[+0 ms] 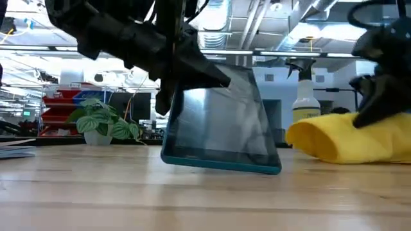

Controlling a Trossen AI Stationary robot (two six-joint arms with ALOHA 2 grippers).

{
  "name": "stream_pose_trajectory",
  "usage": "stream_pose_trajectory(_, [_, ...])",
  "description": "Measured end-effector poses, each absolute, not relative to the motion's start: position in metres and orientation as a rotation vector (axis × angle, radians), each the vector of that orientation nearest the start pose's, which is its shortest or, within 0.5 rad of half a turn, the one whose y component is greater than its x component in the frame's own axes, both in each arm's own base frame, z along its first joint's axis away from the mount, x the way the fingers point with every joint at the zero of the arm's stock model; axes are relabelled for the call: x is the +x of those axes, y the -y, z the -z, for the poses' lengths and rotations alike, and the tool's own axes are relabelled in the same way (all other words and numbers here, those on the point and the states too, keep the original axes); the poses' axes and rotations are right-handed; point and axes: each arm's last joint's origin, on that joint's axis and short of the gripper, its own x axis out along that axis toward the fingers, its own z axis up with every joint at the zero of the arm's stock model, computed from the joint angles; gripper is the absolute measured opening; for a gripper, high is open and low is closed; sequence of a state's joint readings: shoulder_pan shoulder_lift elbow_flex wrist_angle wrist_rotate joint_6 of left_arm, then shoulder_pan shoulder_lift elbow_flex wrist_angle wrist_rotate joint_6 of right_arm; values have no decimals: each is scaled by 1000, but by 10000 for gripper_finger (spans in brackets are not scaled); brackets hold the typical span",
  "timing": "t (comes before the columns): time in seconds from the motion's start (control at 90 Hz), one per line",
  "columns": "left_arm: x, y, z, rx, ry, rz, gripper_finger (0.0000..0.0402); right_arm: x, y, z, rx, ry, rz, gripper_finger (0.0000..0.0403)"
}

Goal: Apply microfiber cloth
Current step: Wipe the back of the tablet with the yellow microfiber cloth, then return to Home Position

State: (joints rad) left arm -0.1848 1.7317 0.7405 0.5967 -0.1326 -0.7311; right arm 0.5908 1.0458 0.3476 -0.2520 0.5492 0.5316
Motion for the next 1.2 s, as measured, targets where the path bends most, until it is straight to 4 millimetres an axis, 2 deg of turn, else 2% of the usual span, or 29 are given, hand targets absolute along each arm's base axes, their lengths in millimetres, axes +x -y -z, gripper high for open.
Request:
stream_pose_trajectory(0.1, [327,47,-148,-683,-398,-128,24,145,-80,-139,5,-781,178,7])
stream_pose_trajectory(0.2, [321,35,-139,-695,-428,-153,53,146,-79,-135,27,-802,194,32])
stream_pose_trajectory(0.333, [316,27,-129,-688,-511,-154,118,149,-79,-134,69,-827,177,101])
stream_pose_trajectory(0.456, [313,23,-124,-670,-580,-133,178,152,-80,-143,81,-835,105,179])
stream_pose_trajectory(0.544, [311,20,-121,-671,-629,-109,204,155,-80,-156,101,-809,53,228])
stream_pose_trajectory(0.622, [309,17,-119,-669,-666,-106,214,155,-78,-167,110,-795,57,253])
stream_pose_trajectory(0.778, [309,12,-119,-653,-664,-114,216,145,-70,-186,127,-762,53,264])
stream_pose_trajectory(0.956, [304,4,-130,-653,-676,-141,217,128,-61,-204,169,-670,24,264])
stream_pose_trajectory(1.078, [294,-6,-149,-629,-668,-200,217,120,-55,-214,187,-591,26,264])
stream_pose_trajectory(1.2, [280,-11,-180,-584,-593,-232,217,112,-51,-223,207,-528,-48,261])
